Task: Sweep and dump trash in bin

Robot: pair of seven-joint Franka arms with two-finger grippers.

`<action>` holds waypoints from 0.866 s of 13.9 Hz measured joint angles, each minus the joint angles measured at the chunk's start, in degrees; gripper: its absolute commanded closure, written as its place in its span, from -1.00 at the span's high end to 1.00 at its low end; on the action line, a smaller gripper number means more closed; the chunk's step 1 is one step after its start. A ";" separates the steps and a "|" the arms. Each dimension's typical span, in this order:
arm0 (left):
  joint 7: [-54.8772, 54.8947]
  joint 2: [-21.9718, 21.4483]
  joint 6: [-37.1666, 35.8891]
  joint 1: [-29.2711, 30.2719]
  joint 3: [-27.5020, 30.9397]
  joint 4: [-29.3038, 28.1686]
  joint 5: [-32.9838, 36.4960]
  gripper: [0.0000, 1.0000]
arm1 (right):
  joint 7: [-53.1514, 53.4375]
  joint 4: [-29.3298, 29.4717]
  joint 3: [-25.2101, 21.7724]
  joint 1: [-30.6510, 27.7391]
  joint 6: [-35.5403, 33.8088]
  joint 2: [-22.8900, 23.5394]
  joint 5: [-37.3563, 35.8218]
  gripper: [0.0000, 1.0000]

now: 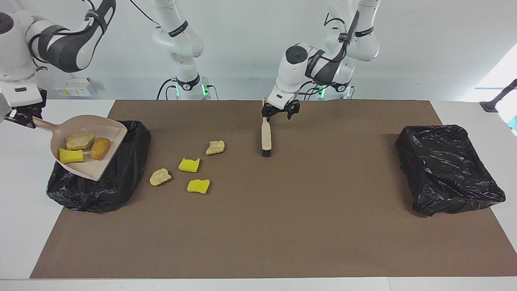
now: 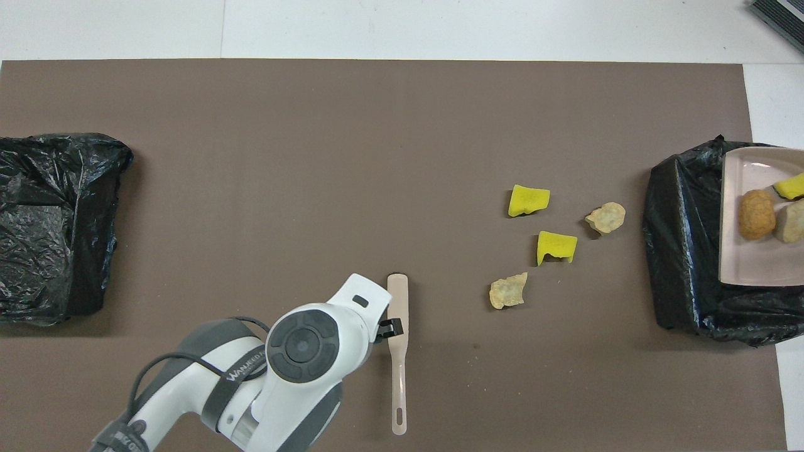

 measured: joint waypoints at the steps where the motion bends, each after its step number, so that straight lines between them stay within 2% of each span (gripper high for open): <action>1: 0.25 -0.10 -0.08 2.57 0.07 0.62 1.13 1.00 | 0.01 -0.37 0.00 -0.16 0.33 -0.18 -1.18 -1.00; 5: 8.23 -1.19 -0.83 12.92 0.17 1.23 2.58 1.00 | 1.80 -0.74 0.10 -0.17 -0.32 -0.49 -7.40 -1.00; 9: 23.19 -1.95 -2.84 21.97 0.23 1.24 2.66 1.00 | 1.87 -1.03 0.82 0.10 -5.38 -1.22 -11.55 -1.00; 12: 35.23 -3.07 -4.16 27.74 0.23 1.27 2.67 1.00 | 2.16 -1.78 1.05 3.10 -6.89 -1.79 -16.92 -1.00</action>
